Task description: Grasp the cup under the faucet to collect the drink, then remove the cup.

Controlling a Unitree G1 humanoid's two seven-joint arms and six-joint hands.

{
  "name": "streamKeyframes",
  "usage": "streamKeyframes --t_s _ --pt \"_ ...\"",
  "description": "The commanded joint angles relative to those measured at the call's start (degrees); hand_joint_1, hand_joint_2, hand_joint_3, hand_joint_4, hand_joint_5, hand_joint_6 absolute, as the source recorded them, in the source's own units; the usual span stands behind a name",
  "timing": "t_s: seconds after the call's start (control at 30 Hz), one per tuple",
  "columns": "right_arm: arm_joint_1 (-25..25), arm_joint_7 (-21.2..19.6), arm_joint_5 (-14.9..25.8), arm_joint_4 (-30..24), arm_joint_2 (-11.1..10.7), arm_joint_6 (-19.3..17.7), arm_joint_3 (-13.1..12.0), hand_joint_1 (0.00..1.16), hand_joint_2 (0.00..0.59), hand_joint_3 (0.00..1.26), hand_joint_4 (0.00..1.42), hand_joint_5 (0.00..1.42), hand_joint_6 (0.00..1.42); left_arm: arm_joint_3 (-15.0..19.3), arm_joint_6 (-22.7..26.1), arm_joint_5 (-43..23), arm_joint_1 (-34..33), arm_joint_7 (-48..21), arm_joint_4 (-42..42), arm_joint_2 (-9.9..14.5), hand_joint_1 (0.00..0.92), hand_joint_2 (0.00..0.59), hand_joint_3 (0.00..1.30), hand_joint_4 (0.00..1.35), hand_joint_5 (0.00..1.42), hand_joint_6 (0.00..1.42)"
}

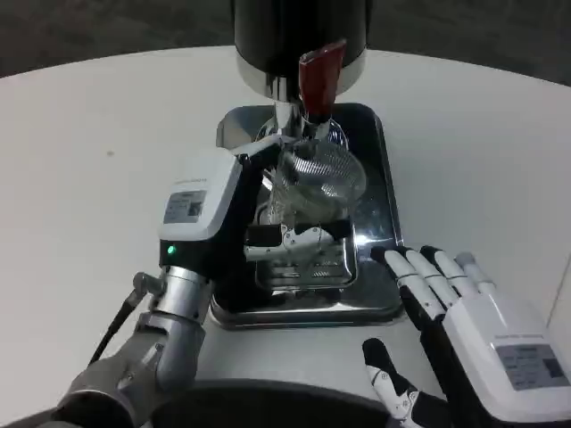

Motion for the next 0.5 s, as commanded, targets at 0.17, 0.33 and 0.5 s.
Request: streamKeyframes --t_s 0.17,0.33,0.5 --pt "1.0 0.5 0.6 -1.1 0.7 0.3 0.1 0.5 0.503 0.11 0.1 0.09 0.1 -1.1 2.9 -0.6 1.5 -2.5 0.1 1.3 0.48 0.038 0.81 0.82 1.06 1.22" --pt "1.0 0.9 0.9 -1.1 1.0 0.4 -0.1 0.52 0.493 0.12 0.1 0.1 0.12 -1.3 2.0 -1.8 1.2 -5.9 0.3 1.5 0.362 0.072 0.58 0.6 0.92 1.04" --pt "1.0 1.2 1.2 -1.1 1.2 0.6 -0.3 0.52 0.493 0.12 0.1 0.11 0.15 -0.9 0.3 -3.0 1.8 -6.1 -0.2 1.6 0.288 0.066 0.35 0.45 0.77 0.9"
